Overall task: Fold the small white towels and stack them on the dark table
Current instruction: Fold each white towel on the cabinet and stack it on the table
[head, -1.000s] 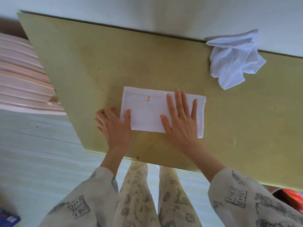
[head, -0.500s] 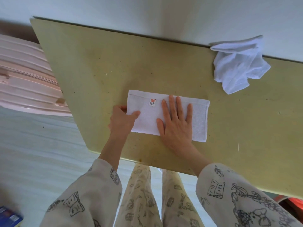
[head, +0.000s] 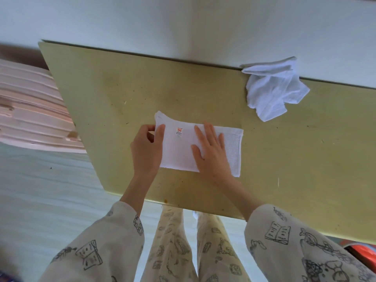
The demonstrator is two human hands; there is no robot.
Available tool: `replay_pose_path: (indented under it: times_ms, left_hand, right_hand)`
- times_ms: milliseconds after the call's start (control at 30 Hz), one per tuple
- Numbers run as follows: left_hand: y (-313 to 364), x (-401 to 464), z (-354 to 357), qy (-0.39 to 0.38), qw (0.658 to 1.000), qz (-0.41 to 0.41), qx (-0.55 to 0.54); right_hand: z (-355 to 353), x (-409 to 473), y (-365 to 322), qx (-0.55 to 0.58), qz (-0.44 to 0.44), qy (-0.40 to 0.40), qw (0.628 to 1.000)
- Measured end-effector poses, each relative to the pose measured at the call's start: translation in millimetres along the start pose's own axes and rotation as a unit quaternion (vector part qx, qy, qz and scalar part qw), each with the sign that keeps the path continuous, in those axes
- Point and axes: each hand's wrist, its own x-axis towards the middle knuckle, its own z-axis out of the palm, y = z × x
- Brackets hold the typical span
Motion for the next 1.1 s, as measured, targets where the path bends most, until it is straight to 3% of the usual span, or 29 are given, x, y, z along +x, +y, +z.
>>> replay_pose_path:
  times_ms: [100, 200, 267, 567, 933, 1100]
  left_hand:
    - [23, -18, 8, 0.009, 0.998, 0.058, -0.007]
    - [39, -37, 25, -0.001, 0.994, 0.105, -0.013]
    - [45, -47, 42, -0.023, 0.993, 0.118, 0.002]
    - [34, -68, 113, -0.125, 0.974, 0.143, 0.124]
    - [24, -76, 126, -0.181, 0.957, 0.208, 0.095]
    - [14, -80, 115, -0.155, 0.955, 0.249, 0.054]
  right_hand:
    - [-37, -12, 4, 0.208, 0.128, 0.102, 0.964]
    - [-63, -25, 24, 0.369, 0.259, 0.117, 0.885]
    - [-72, -31, 39, 0.387, 0.297, 0.107, 0.866]
    - [-67, -25, 63, 0.375, 0.309, 0.063, 0.872]
    - [-70, -23, 66, 0.368, 0.315, 0.046, 0.874]
    - [-71, -14, 66, 0.300, 0.316, 0.019, 0.900]
